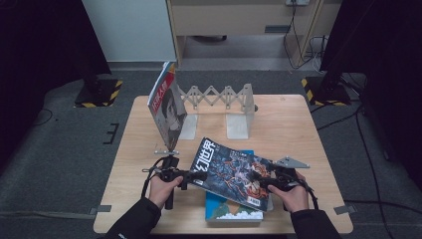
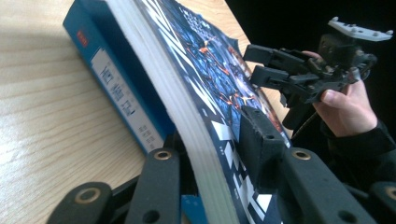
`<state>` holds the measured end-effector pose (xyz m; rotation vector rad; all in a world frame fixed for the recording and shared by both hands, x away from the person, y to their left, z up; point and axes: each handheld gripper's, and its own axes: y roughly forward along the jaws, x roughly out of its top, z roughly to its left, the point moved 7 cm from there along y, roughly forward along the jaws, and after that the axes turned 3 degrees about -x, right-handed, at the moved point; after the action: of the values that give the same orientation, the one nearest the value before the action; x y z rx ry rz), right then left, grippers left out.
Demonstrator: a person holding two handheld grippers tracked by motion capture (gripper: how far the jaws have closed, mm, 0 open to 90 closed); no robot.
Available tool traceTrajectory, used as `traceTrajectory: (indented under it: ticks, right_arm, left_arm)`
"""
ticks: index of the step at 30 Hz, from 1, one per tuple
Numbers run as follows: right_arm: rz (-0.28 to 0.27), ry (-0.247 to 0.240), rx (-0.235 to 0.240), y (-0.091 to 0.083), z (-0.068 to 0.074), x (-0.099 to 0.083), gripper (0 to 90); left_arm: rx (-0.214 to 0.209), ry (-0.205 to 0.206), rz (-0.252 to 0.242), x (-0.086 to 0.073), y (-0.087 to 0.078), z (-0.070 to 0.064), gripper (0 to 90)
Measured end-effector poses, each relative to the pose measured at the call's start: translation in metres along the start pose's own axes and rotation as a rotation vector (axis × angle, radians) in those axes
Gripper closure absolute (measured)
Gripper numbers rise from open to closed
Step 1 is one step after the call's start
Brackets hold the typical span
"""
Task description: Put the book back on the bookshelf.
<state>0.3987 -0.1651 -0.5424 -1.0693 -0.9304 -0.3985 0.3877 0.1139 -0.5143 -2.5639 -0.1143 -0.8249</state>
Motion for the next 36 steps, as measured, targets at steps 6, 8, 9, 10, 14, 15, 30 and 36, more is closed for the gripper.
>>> traceTrajectory:
  ticks: [6,8,9,10,14,15,30,36]
  right_arm:
    - [0.009,0.007,-0.027,-0.003,-0.008,0.0,24.4]
    - [0.011,0.001,-0.043,-0.005,-0.014,0.0,24.1]
    - [0.006,0.004,-0.051,-0.006,-0.016,0.0,23.8]
    - [0.007,0.004,-0.063,-0.007,-0.02,0.0,23.7]
    - [0.01,0.007,-0.102,-0.011,-0.031,-0.001,23.7]
    - [0.013,0.014,-0.108,-0.012,-0.034,-0.002,23.7]
    - [0.107,0.012,-0.2,-0.015,-0.069,-0.019,22.6]
    - [0.147,0.012,-0.202,-0.013,-0.073,-0.025,22.3]
  left_arm:
    - [-0.007,-0.009,-0.018,0.01,-0.003,-0.014,74.4]
    - [-0.002,-0.013,-0.023,0.012,-0.005,-0.017,75.6]
    - [0.001,-0.022,-0.027,0.014,-0.006,-0.019,76.0]
    - [0.005,-0.027,-0.034,0.015,-0.007,-0.02,76.6]
    - [0.016,-0.043,-0.065,0.024,-0.014,-0.024,78.4]
    - [0.016,-0.044,-0.073,0.026,-0.015,-0.025,79.0]
    - [0.012,-0.029,-0.168,0.063,-0.043,-0.051,81.9]
    - [0.019,-0.005,-0.202,0.078,-0.056,-0.064,81.9]
